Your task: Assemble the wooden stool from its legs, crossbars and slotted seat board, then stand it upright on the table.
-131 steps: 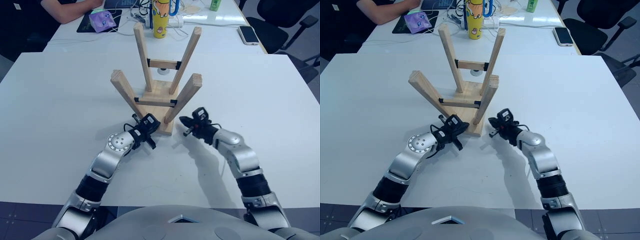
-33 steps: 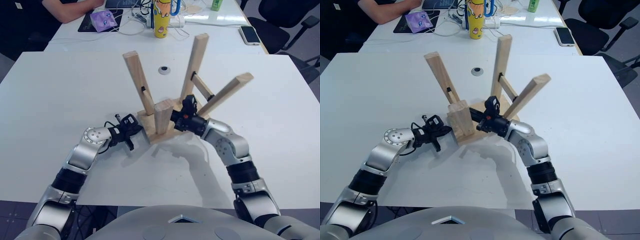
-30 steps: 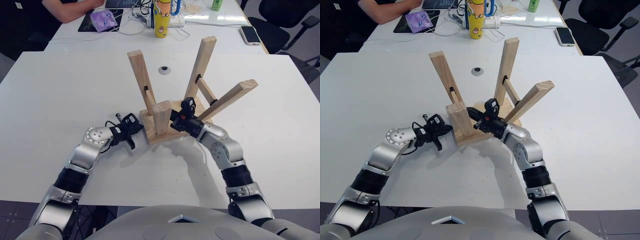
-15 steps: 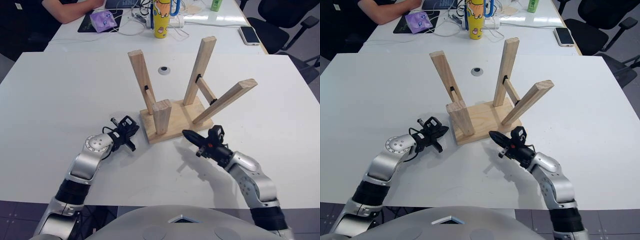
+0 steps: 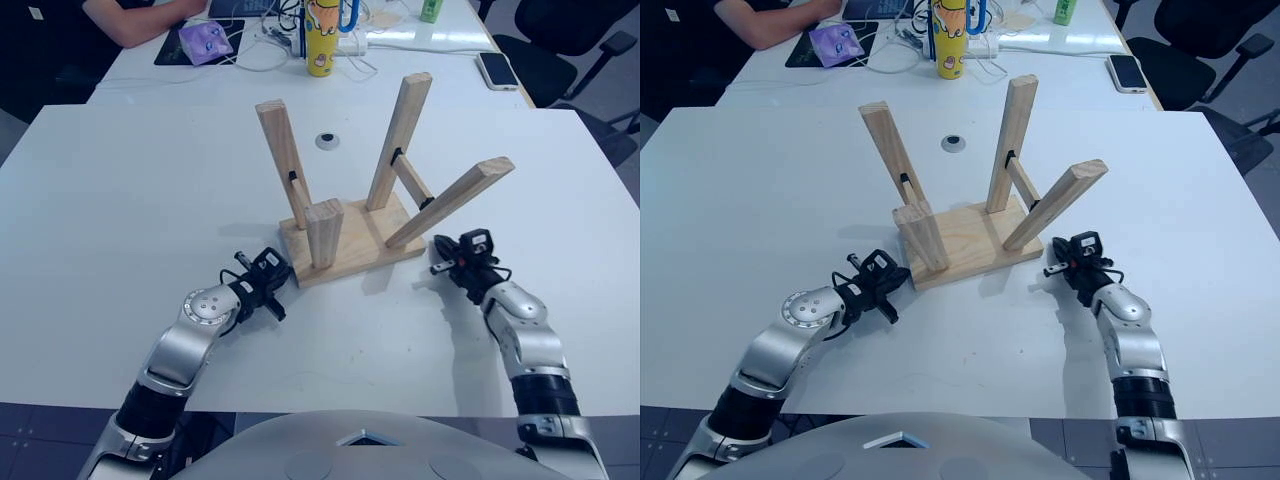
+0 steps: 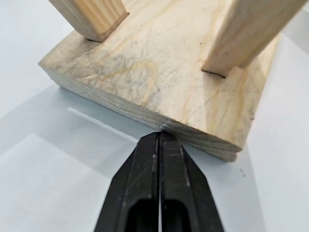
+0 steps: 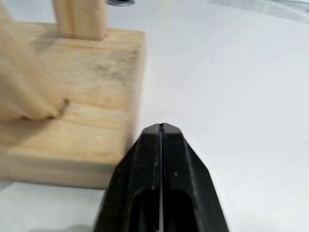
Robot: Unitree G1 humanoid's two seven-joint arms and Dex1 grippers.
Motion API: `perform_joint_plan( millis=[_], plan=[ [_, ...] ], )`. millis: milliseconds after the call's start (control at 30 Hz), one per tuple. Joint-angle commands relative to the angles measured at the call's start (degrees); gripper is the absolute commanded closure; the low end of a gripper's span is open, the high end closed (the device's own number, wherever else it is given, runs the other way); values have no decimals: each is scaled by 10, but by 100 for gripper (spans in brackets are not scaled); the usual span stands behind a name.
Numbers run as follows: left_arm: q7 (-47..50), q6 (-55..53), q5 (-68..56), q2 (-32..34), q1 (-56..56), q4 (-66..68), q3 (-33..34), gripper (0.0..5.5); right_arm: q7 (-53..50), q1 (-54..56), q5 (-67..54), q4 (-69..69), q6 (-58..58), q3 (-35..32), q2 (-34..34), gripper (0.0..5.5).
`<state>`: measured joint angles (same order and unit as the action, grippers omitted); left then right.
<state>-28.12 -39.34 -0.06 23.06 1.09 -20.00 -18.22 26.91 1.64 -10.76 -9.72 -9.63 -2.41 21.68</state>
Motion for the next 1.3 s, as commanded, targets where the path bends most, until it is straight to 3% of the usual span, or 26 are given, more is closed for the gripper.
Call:
perform_joint_plan(
  millis=[33, 167, 533, 733, 1067, 1300],
  plan=[
    [-8, -12, 4, 2, -6, 35, -23, 550, 94, -39, -28, 51, -32, 61, 1, 547],
    [-4, 5, -8, -13, -6, 54, -3, 550, 114, -86, -52, 117, -72, 74, 11, 547],
    [64, 74, 17, -20, 72, 47, 53, 550, -39, -107, -1, 142, -60, 27, -34, 547],
    [89, 71, 30, -28, 91, 39, 42, 550, -100, -127, 24, 178, -103, 39, -56, 547],
    [61, 33, 32, -41, 79, 14, -27, 550, -45, -136, -32, 246, -198, 67, -47, 547],
    [29, -8, -72, -88, 40, -79, -8, 550, -33, -93, -149, 361, -314, 63, -74, 547]
  ],
)
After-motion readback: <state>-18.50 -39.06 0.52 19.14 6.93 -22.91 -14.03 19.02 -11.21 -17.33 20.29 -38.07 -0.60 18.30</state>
